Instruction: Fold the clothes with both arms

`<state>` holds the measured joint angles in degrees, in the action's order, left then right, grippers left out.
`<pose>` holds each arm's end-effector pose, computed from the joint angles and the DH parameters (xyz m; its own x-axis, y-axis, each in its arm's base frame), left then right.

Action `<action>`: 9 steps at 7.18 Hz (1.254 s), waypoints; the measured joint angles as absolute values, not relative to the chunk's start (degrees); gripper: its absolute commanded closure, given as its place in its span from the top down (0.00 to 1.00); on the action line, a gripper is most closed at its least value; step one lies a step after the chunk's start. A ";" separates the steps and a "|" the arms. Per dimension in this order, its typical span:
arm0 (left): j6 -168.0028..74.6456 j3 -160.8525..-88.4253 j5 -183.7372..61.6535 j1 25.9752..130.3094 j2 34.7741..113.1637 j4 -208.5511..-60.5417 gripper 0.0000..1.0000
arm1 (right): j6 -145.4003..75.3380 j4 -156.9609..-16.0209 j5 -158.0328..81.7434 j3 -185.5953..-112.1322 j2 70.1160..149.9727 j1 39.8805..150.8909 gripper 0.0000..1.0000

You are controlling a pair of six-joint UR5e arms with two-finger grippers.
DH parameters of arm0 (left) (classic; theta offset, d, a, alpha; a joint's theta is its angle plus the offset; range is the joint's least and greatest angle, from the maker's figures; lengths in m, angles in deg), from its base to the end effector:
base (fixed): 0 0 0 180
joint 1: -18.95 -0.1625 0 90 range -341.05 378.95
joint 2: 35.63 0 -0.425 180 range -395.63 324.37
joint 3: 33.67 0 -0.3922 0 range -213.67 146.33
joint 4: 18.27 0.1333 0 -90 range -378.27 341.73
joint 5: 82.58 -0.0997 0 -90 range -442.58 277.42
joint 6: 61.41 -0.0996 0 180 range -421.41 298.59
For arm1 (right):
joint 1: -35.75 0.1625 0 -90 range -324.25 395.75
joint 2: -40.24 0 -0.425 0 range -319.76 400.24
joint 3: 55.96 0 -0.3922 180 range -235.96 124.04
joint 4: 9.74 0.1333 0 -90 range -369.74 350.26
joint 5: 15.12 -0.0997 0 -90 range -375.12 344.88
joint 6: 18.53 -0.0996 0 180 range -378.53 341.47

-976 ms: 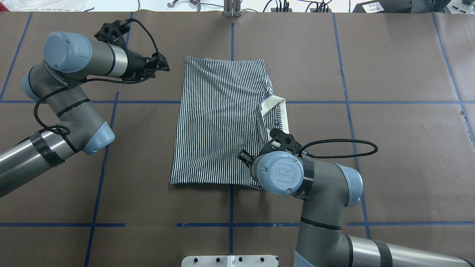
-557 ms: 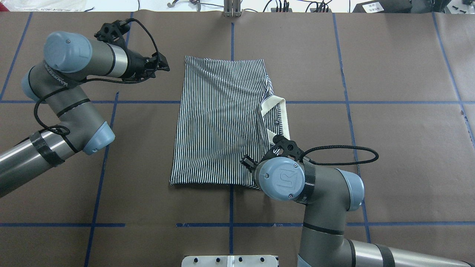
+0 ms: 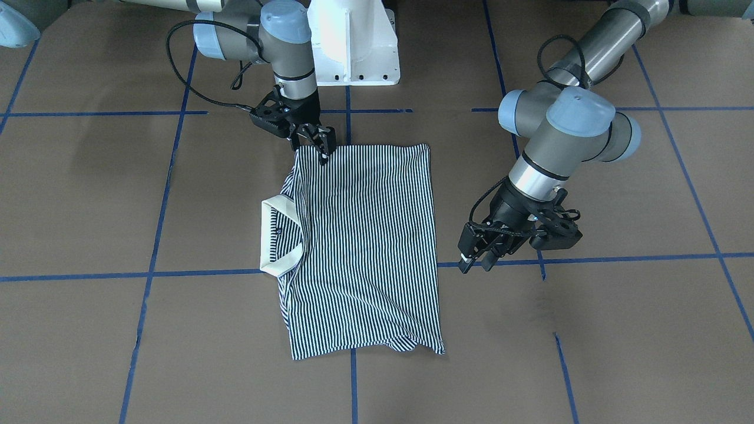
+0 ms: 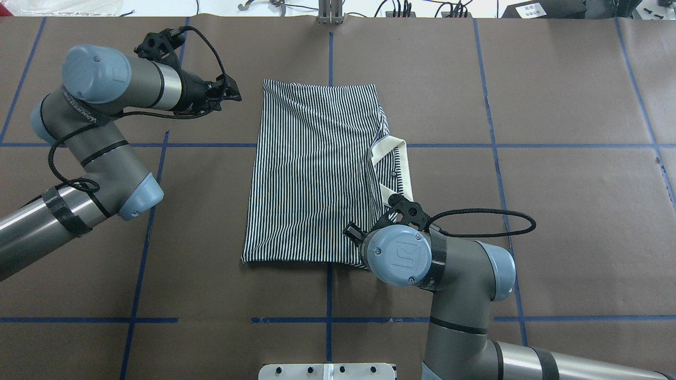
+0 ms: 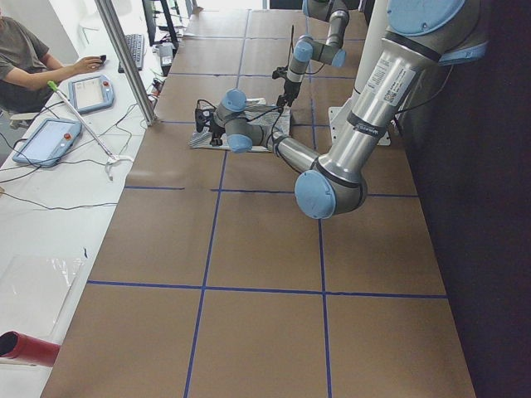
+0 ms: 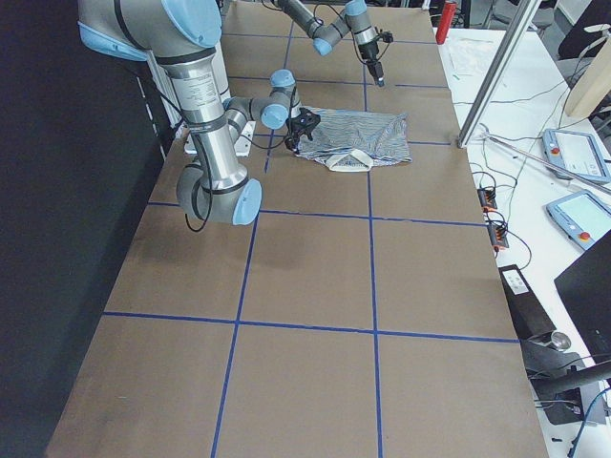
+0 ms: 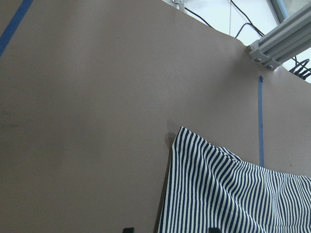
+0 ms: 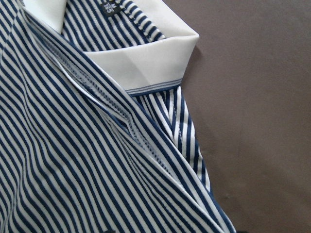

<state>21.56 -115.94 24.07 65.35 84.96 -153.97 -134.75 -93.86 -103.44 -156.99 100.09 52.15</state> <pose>0.4089 -0.5813 0.3181 0.3126 -0.1582 -0.9366 0.4752 0.8798 0.0100 -0.5846 -0.3140 0.2666 0.4525 0.5935 0.6656 -0.5604 0.7698 -0.3055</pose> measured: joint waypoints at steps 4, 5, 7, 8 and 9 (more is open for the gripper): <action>21.50 -115.96 24.04 65.35 84.90 -153.97 0.59 | -134.68 -93.86 -104.13 -155.42 99.83 52.20 0.00; 21.48 -115.99 24.04 65.35 84.88 -153.97 0.59 | -134.52 -93.89 -104.68 -155.44 99.83 52.29 0.00; 21.47 -116.01 24.04 65.36 84.88 -153.97 0.59 | -134.14 -93.83 -106.66 -155.54 99.85 52.61 0.00; 21.49 -116.11 24.04 65.35 84.67 -153.97 0.59 | -134.01 -93.84 -107.09 -155.54 99.88 52.72 0.00; 21.53 -116.37 24.04 65.35 84.37 -153.97 0.59 | -133.96 -93.98 -107.28 -155.64 99.91 52.72 0.00</action>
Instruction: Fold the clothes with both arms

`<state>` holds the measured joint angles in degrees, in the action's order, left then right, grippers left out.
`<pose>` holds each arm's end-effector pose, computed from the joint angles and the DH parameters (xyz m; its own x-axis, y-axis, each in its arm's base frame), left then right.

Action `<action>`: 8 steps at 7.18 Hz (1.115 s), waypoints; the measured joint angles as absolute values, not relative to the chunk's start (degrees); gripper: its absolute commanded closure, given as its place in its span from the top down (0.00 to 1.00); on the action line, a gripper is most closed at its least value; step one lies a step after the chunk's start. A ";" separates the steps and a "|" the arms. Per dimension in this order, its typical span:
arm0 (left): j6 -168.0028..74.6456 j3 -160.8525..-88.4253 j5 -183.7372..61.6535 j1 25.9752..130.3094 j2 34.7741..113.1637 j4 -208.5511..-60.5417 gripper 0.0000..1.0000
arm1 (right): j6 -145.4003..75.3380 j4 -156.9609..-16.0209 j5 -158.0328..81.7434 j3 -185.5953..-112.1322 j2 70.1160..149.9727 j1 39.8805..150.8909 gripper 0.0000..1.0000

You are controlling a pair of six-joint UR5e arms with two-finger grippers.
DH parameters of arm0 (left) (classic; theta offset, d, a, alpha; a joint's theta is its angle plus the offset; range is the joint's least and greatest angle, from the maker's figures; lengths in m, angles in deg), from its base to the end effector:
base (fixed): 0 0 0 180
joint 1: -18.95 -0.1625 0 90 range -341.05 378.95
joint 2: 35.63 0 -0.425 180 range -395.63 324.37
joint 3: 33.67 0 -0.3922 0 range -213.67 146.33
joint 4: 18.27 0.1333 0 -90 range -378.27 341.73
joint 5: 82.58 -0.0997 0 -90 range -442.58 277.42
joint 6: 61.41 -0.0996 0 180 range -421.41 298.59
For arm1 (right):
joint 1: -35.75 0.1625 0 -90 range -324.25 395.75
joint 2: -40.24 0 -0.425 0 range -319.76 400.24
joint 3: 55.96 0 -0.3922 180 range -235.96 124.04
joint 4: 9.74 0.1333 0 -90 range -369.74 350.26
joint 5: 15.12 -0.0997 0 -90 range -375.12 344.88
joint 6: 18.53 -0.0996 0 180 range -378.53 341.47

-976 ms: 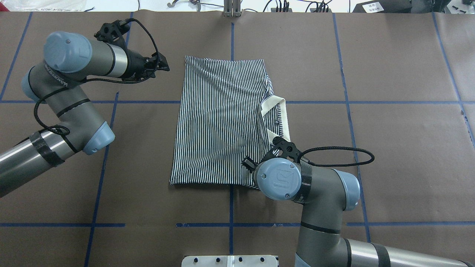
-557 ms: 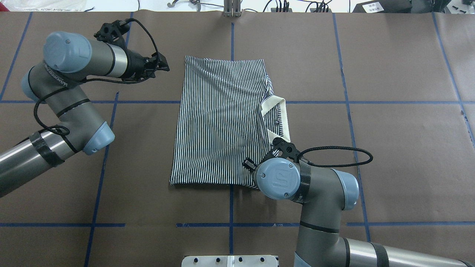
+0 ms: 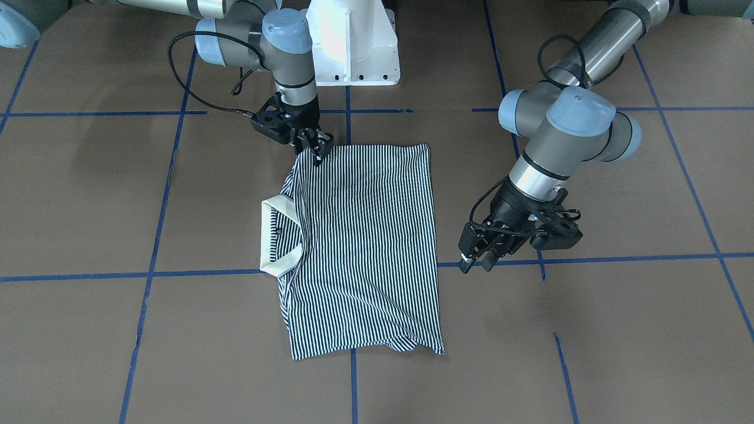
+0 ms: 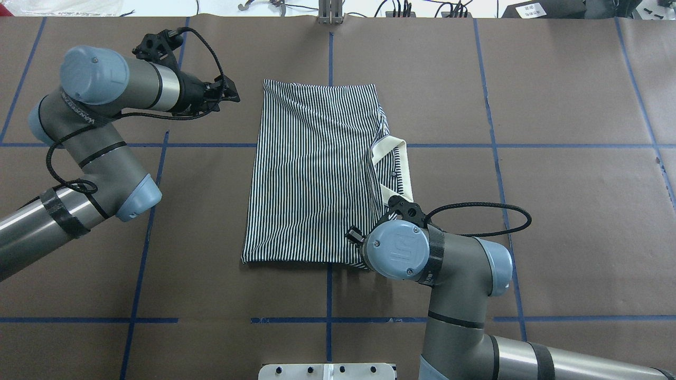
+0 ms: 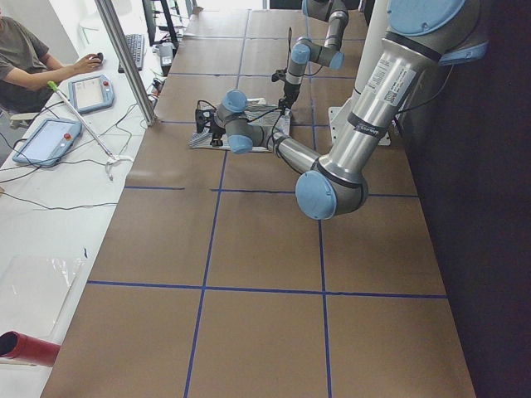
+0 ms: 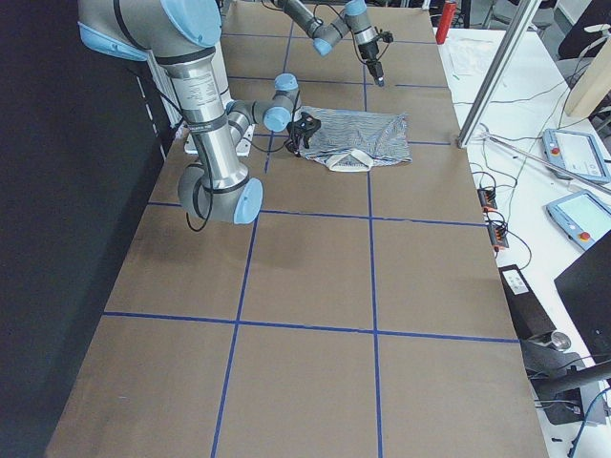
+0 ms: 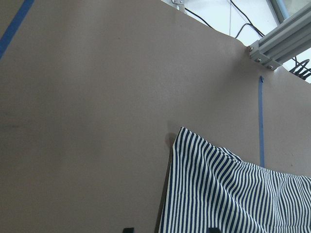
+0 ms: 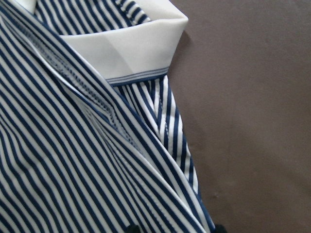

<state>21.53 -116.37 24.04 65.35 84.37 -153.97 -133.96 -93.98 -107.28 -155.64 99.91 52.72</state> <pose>0.4067 -0.5790 0.3216 0.3147 -0.1597 -0.9357 0.4754 0.8797 0.0098 -0.5895 -0.3153 0.2752 0.4884 0.5977 0.6358 -0.5266 0.7829 -0.3314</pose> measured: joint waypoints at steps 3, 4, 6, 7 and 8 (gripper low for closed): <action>21.56 -117.05 24.04 65.35 83.78 -153.97 0.59 | -133.88 -94.27 -107.33 -156.16 99.87 52.47 0.00; 21.56 -117.47 24.04 65.35 83.39 -153.97 0.59 | -133.86 -94.29 -107.34 -156.21 99.89 52.57 0.00; 21.82 -117.92 24.04 65.34 83.08 -153.97 0.60 | -133.84 -94.35 -107.42 -156.58 99.91 52.81 0.00; 22.89 -118.20 23.97 65.05 83.07 -153.97 0.61 | -133.84 -94.39 -107.48 -157.33 100.03 53.00 0.00; 25.15 -118.99 23.77 63.99 82.97 -153.97 0.61 | -133.84 -94.44 -107.54 -158.18 100.25 53.15 0.00</action>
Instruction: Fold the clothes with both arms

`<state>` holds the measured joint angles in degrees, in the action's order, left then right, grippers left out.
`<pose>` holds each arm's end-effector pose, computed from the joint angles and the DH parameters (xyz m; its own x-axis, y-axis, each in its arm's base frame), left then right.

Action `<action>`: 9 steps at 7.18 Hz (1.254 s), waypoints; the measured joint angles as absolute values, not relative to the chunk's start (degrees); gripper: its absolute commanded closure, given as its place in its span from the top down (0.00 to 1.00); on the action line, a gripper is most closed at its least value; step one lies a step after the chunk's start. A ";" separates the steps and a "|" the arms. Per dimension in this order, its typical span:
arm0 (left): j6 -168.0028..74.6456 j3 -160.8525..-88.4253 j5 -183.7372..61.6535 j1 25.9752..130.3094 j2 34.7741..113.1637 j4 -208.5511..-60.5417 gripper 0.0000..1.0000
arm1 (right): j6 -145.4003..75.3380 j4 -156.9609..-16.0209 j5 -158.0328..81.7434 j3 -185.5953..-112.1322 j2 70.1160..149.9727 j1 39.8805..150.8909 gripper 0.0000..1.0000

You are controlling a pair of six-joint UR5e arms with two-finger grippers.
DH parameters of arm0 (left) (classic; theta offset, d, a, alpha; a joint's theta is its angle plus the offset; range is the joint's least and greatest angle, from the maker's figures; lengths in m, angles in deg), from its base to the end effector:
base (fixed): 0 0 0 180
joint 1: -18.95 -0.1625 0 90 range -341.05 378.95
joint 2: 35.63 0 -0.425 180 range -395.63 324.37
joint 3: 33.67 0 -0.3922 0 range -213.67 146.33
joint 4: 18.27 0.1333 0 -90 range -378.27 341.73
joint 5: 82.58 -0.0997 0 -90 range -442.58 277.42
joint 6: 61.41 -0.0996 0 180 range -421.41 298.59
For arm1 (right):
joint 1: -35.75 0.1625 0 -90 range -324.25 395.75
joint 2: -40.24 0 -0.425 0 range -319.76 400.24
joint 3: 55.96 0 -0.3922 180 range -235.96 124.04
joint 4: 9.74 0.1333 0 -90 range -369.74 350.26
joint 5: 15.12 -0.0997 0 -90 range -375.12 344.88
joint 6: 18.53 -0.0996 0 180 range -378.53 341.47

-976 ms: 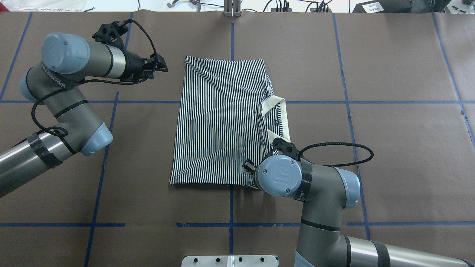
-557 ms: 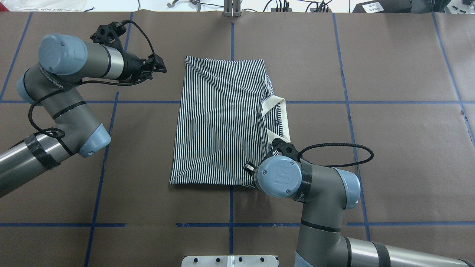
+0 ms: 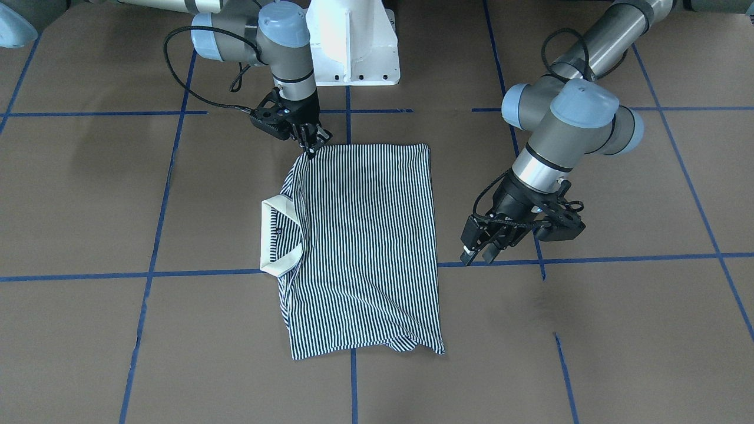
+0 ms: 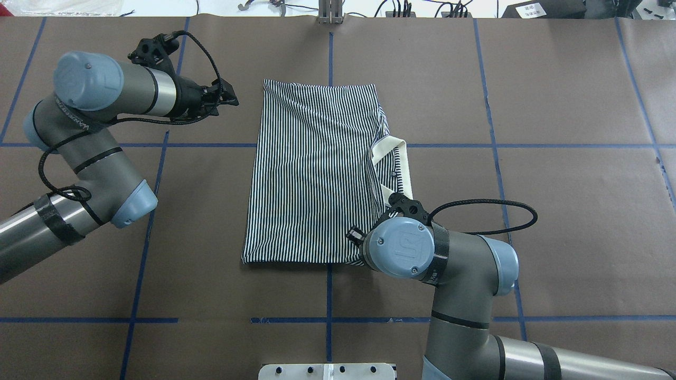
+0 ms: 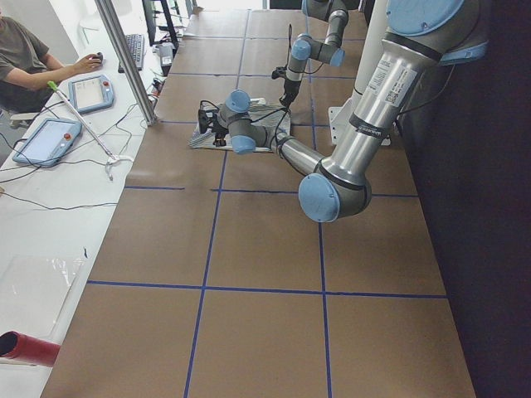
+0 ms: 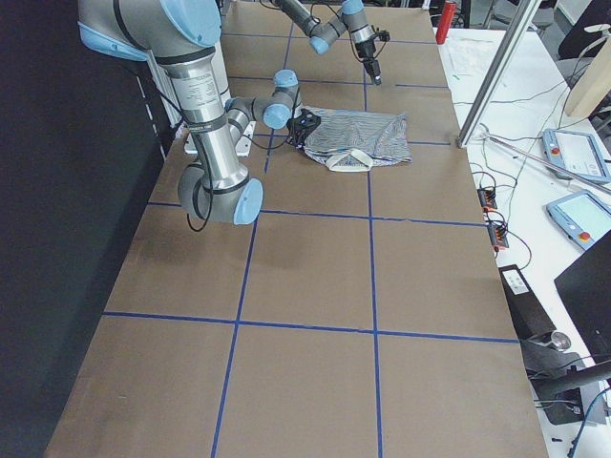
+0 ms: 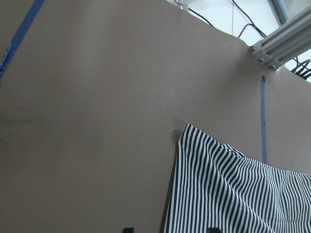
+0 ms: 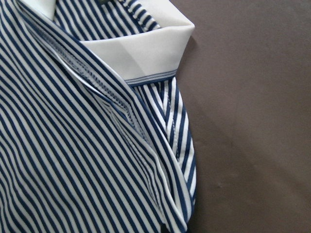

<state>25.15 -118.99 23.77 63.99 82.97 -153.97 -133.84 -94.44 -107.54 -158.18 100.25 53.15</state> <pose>0.4104 -0.5600 0.3164 0.2752 -0.1941 -0.9416 0.4769 0.8780 -0.0416 -0.5756 -0.3157 0.2608 0.4677 0.5942 0.6544 -0.5188 0.7839 -0.3410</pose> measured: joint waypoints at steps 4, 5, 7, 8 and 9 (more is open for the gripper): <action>37.99 -134.47 13.54 50.73 73.09 -149.98 0.62 | -133.91 -94.39 -107.58 -159.56 100.82 53.38 0.00; 40.52 -137.46 10.88 47.16 71.32 -147.68 0.62 | -133.90 -94.39 -107.58 -159.86 100.94 53.40 0.00; 43.63 -139.26 6.83 41.30 69.92 -144.03 0.62 | -133.85 -94.38 -107.58 -160.07 100.97 53.42 0.00; 44.13 -139.21 5.64 39.78 69.80 -142.78 0.62 | -133.85 -94.38 -107.58 -160.09 100.97 53.42 0.00; 44.27 -139.05 5.10 39.07 69.75 -142.13 0.62 | -133.84 -94.38 -107.58 -160.10 100.96 53.42 0.00</action>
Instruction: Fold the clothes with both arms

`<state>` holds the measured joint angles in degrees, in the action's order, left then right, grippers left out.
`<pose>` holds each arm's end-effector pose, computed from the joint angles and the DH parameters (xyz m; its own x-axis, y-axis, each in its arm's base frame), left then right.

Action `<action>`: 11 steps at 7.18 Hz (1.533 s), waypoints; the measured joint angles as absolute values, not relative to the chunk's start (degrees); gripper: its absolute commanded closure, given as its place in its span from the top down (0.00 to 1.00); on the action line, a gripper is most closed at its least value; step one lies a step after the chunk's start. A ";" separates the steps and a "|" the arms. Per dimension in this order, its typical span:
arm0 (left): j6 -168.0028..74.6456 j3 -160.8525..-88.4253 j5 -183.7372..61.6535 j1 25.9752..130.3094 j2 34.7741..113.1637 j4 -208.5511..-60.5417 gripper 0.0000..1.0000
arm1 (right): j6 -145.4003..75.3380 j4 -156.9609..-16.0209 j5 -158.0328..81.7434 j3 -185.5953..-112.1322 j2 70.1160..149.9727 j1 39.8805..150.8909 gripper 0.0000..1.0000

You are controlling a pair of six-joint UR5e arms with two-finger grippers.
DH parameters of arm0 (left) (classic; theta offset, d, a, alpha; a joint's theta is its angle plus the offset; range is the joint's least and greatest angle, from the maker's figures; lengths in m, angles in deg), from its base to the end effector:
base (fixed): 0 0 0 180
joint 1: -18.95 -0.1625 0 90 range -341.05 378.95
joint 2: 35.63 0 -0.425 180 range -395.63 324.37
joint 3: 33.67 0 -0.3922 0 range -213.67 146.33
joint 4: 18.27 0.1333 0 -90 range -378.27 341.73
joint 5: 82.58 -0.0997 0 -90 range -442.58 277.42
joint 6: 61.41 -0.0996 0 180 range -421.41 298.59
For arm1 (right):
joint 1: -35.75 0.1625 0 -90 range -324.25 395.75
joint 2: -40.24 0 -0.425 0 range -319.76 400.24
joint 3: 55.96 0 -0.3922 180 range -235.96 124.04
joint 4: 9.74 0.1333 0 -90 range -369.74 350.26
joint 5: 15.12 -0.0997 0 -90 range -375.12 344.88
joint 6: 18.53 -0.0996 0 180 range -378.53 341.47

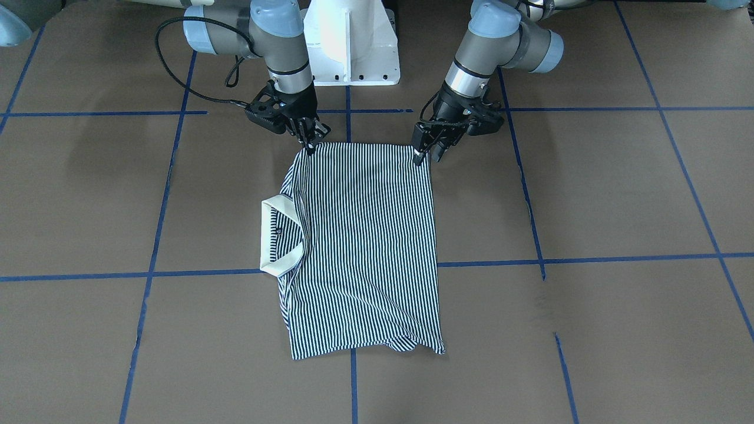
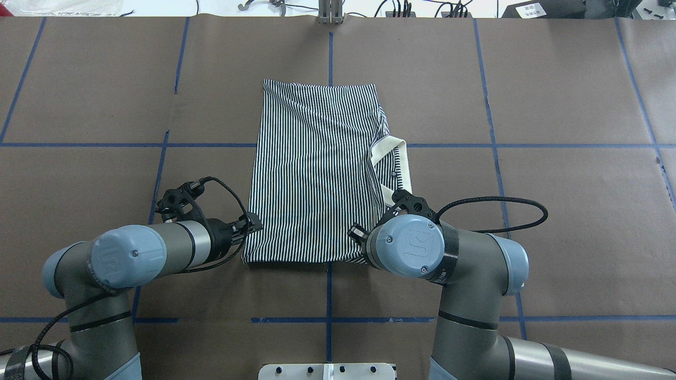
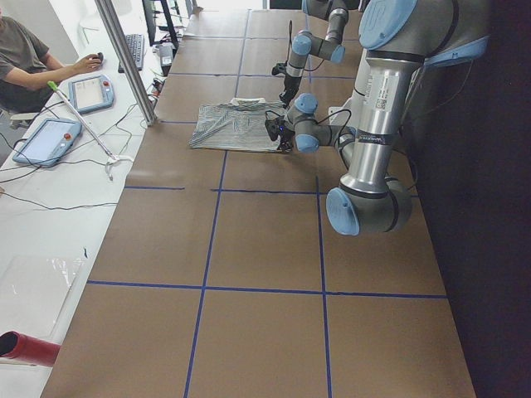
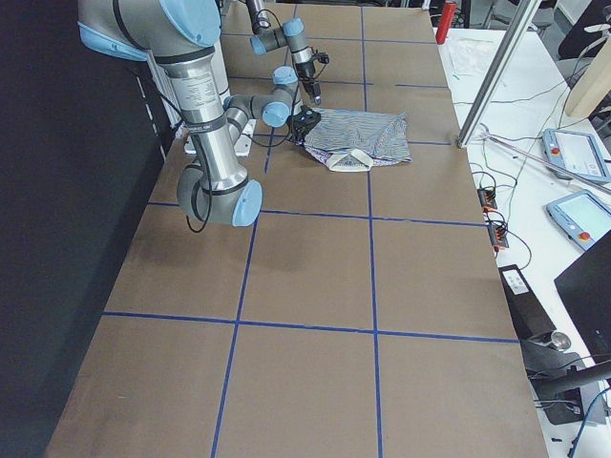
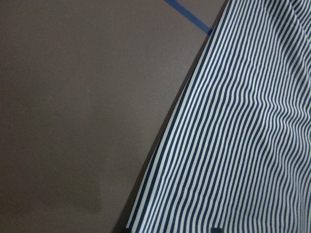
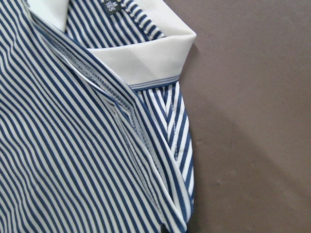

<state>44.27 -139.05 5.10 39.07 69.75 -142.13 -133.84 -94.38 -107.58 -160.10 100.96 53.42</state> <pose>0.4996 -0.3293 0.3243 0.2853 -0.3921 -0.8746 0.4727 0.8513 -0.2275 -0.5642 -0.3152 0.2542 0.4511 0.5920 0.6679 -0.5148 0.7839 -0.3471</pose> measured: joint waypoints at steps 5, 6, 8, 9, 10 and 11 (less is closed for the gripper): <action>45.12 -139.02 4.71 35.87 69.64 -139.40 0.55 | -133.84 -94.38 -107.61 -160.06 100.88 53.34 0.00; 45.14 -138.99 4.70 35.61 69.61 -139.34 0.50 | -133.84 -94.38 -107.64 -160.03 100.88 53.35 0.00; 45.14 -138.98 4.70 35.46 69.58 -138.79 0.13 | -133.84 -94.38 -107.69 -160.09 101.13 53.41 0.00; 45.15 -139.05 4.72 35.42 69.58 -138.41 0.00 | -133.84 -94.38 -107.73 -160.15 101.25 53.41 0.00; 45.14 -139.15 4.74 35.40 69.58 -138.22 0.00 | -133.84 -94.38 -107.75 -160.21 101.32 53.41 0.00; 45.12 -139.26 4.74 35.39 69.58 -138.12 0.00 | -133.84 -94.38 -107.78 -160.31 101.39 53.45 0.00</action>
